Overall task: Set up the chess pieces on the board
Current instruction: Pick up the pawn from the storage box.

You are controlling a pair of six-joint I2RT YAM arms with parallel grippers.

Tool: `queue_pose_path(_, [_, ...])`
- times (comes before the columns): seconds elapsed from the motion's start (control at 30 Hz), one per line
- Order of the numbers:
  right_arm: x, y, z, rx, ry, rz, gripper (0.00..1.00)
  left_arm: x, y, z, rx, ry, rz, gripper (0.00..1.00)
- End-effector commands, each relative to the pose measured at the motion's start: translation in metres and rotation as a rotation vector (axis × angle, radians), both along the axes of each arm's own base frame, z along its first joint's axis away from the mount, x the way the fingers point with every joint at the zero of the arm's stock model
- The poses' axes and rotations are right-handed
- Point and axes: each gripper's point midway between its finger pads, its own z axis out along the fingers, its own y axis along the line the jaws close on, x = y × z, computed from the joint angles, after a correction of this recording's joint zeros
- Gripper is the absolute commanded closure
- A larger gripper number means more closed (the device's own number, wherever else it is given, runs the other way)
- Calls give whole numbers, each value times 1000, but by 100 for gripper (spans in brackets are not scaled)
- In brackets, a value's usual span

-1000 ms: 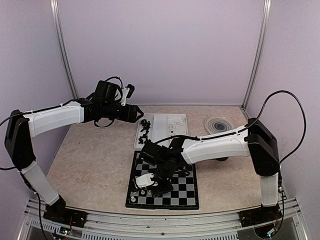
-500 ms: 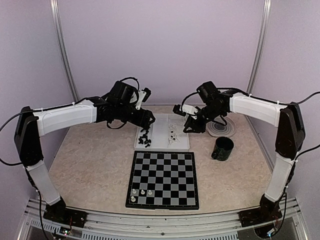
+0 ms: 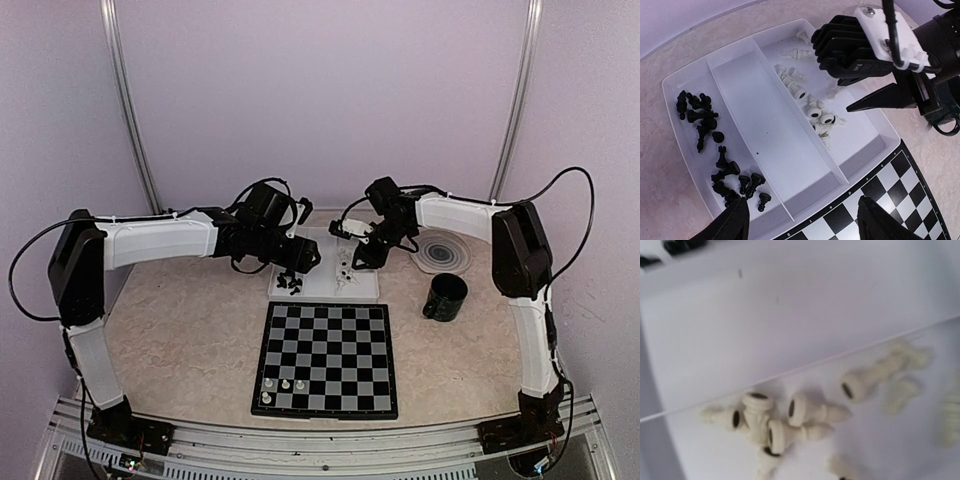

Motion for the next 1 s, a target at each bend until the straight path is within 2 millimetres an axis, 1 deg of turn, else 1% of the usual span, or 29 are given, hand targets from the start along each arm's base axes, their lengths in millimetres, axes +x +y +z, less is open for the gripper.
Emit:
queue_pose_path(0.0, [-7, 3, -21, -43, 75, -16, 64, -4, 13, 9, -18, -14, 53, 26])
queue_pose_path(0.2, [-14, 10, -48, -119, 82, -9, 63, -8, 19, 8, -18, -9, 64, 26])
queue_pose_path(0.33, [-15, 9, -61, -166, 75, -17, 64, -9, 21, 8, -19, -12, 66, 26])
queue_pose_path(0.5, [-17, 6, -72, -207, 101, -37, 67, -11, 24, 9, -18, -18, 70, 26])
queue_pose_path(0.6, [-20, 3, -75, -218, 121, -54, 68, -12, 26, 11, -22, -23, 73, 26])
queue_pose_path(0.7, [-23, 0, -76, -226, 132, -76, 67, -14, 26, 13, -31, -23, 74, 26])
queue_pose_path(0.83, [-27, -6, -73, -237, 140, -96, 64, -16, 27, 14, -40, -23, 73, 26])
queue_pose_path(0.97, [-33, -10, -68, -239, 149, -100, 64, -19, 28, 14, -42, -21, 76, 26])
